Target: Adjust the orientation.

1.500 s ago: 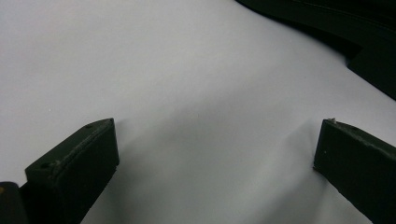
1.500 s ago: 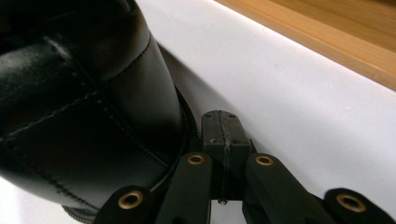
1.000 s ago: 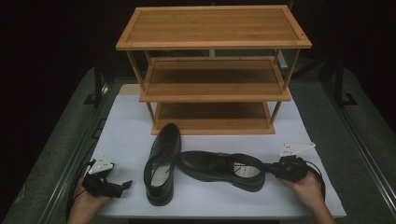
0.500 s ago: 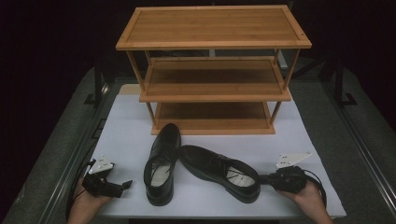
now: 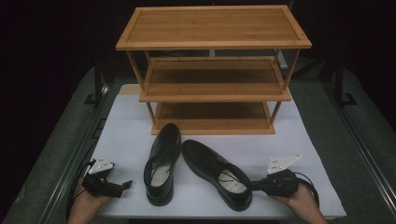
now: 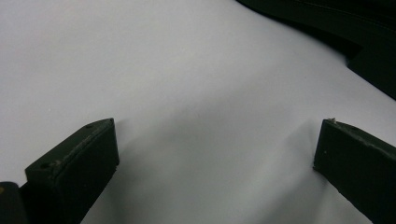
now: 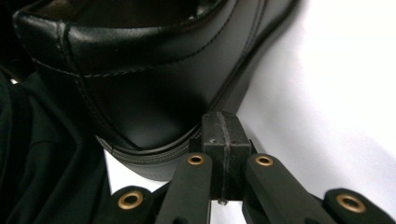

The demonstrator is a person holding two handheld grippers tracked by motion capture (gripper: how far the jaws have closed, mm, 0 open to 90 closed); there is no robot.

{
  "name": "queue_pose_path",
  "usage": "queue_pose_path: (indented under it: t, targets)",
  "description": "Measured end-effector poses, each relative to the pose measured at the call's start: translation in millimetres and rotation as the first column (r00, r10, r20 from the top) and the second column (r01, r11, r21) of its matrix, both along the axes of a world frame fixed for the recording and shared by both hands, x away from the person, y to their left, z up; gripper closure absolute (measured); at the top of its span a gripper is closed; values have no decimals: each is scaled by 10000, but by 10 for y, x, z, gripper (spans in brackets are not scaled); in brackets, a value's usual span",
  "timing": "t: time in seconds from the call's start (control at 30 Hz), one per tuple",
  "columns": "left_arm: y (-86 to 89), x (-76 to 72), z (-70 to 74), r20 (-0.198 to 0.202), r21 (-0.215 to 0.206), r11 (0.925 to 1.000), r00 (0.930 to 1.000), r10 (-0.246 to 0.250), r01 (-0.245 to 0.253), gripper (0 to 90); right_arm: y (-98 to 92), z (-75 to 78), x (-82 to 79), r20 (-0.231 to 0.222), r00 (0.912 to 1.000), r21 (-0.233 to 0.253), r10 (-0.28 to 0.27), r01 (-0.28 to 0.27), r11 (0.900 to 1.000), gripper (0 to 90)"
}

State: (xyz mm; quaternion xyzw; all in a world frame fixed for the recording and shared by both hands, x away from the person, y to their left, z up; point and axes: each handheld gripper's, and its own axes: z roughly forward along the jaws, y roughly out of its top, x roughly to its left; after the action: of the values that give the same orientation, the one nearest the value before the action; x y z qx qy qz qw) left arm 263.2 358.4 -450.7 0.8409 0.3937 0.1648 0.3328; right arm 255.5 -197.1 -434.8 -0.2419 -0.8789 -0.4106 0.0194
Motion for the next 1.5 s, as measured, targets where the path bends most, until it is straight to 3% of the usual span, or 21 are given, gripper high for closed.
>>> queue_pose_path:
  t: [0.53,0.83,1.17,1.27,1.33,1.5]
  targets:
    - [1,3,0,1,8,10000,10000,-11,11,0,356,2,-54,-107,9938,111,1110,-1108,9938,899]
    - [0,3,0,-5,11,10000,10000,-11,11,0,572,1,-78,-107,9856,137,1689,-1688,9856,899]
    - [0,3,0,-6,12,10000,10000,-12,12,0,717,-2,-80,-31,9799,165,1994,-1993,9798,898]
    - [0,3,0,-6,11,10000,10000,-11,11,0,680,1,-60,171,9858,115,1670,-1672,9859,898]
    - [0,3,0,-7,13,10000,10000,-11,11,0,658,5,-22,274,9927,76,1172,-1174,9931,898]
    - [0,3,0,-6,12,10000,10000,-10,10,0,705,-43,43,517,9979,-406,379,-359,9985,899]
